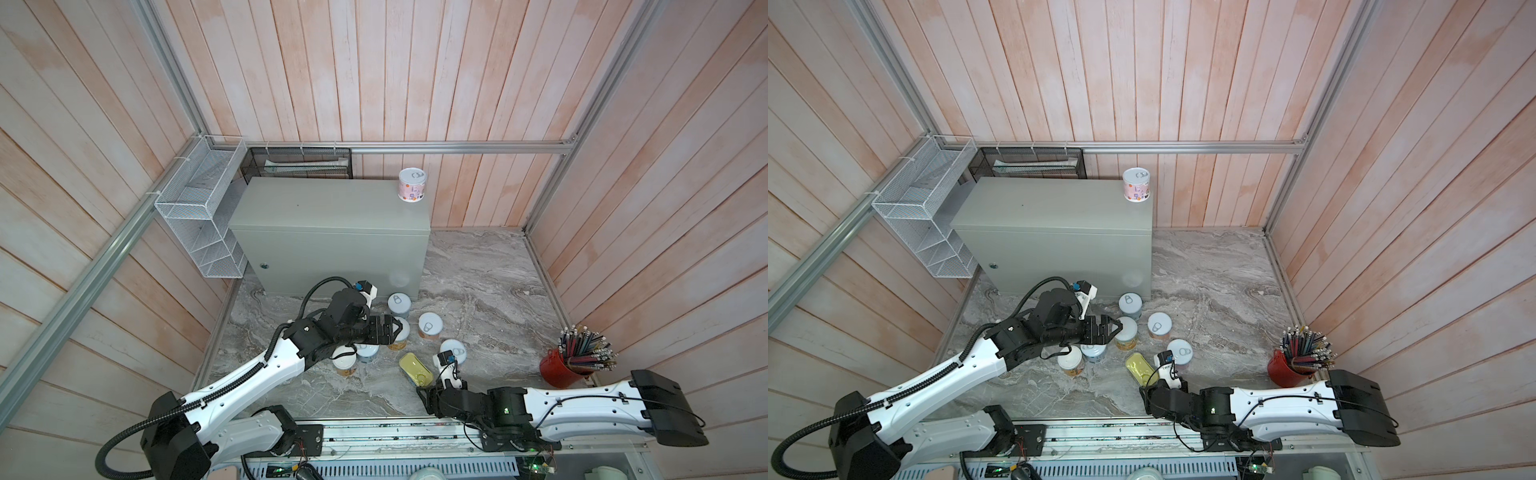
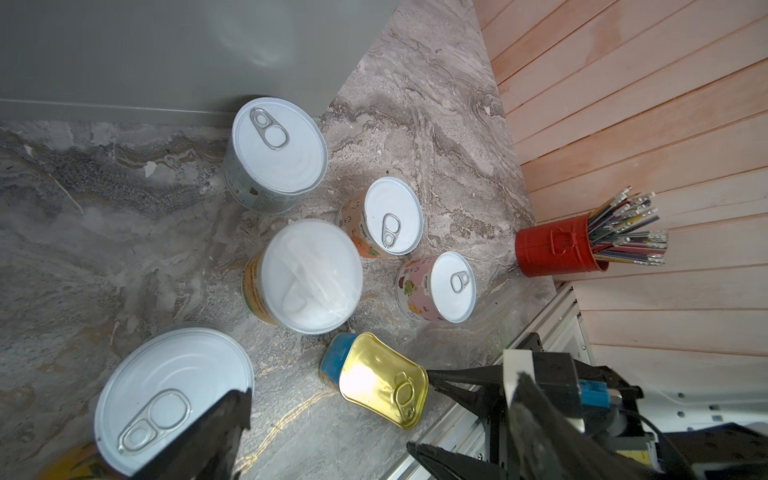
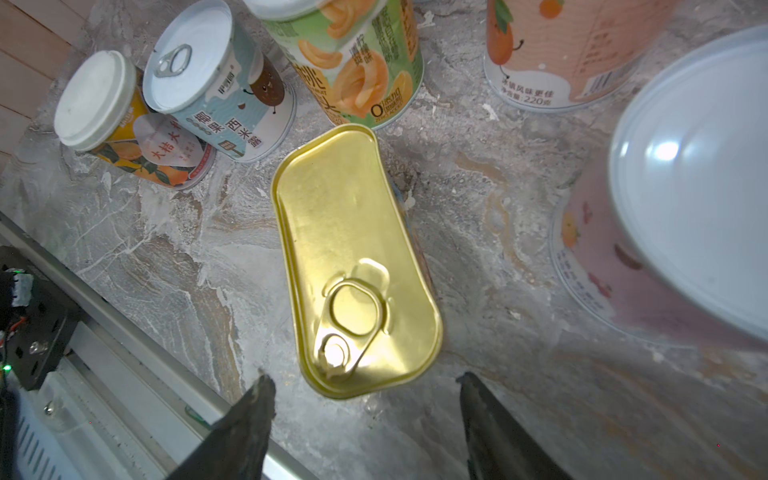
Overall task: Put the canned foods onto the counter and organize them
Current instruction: 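Lower the right gripper over the gold tin while the left hovers over cans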
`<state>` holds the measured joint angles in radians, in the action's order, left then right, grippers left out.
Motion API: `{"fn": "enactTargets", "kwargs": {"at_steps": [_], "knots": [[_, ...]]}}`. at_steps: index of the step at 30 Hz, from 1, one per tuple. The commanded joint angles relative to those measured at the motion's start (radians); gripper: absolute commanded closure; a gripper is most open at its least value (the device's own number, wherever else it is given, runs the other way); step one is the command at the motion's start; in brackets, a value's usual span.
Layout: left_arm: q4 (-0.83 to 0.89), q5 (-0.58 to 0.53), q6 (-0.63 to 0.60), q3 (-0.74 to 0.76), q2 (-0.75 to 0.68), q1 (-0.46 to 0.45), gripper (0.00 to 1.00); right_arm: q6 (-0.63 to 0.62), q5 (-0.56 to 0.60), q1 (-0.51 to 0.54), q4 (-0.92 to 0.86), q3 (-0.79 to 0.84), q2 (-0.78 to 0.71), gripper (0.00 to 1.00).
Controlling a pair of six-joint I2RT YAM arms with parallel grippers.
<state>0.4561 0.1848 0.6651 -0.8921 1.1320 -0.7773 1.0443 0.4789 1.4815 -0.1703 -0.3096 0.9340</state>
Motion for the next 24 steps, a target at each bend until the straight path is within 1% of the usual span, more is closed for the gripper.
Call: {"fn": "enactTargets", "kwargs": {"at_steps": [1,2,4,10,16,24], "knots": [[0.000,-0.022,-0.015,0.019,-0.018,0.007,0.00,0.016,0.036,0.006,0.026,0.030,-0.019,0.34],[0.001,-0.023,-0.014,0.021,-0.018,0.007,0.00,0.021,0.040,0.005,0.026,0.034,-0.022,0.36],[0.001,-0.024,-0.013,0.023,-0.018,0.007,0.00,0.011,0.042,0.006,0.027,0.034,-0.023,0.37],[0.003,-0.040,-0.018,0.022,-0.017,0.009,0.00,-0.022,0.049,0.005,0.035,0.014,0.017,0.36],[0.010,-0.038,-0.030,0.024,-0.009,0.010,0.00,-0.050,0.076,0.006,-0.001,-0.022,0.063,0.35],[0.010,-0.051,-0.041,0.042,-0.021,0.012,0.00,-0.107,0.091,-0.008,0.021,-0.050,0.107,0.33]]}}
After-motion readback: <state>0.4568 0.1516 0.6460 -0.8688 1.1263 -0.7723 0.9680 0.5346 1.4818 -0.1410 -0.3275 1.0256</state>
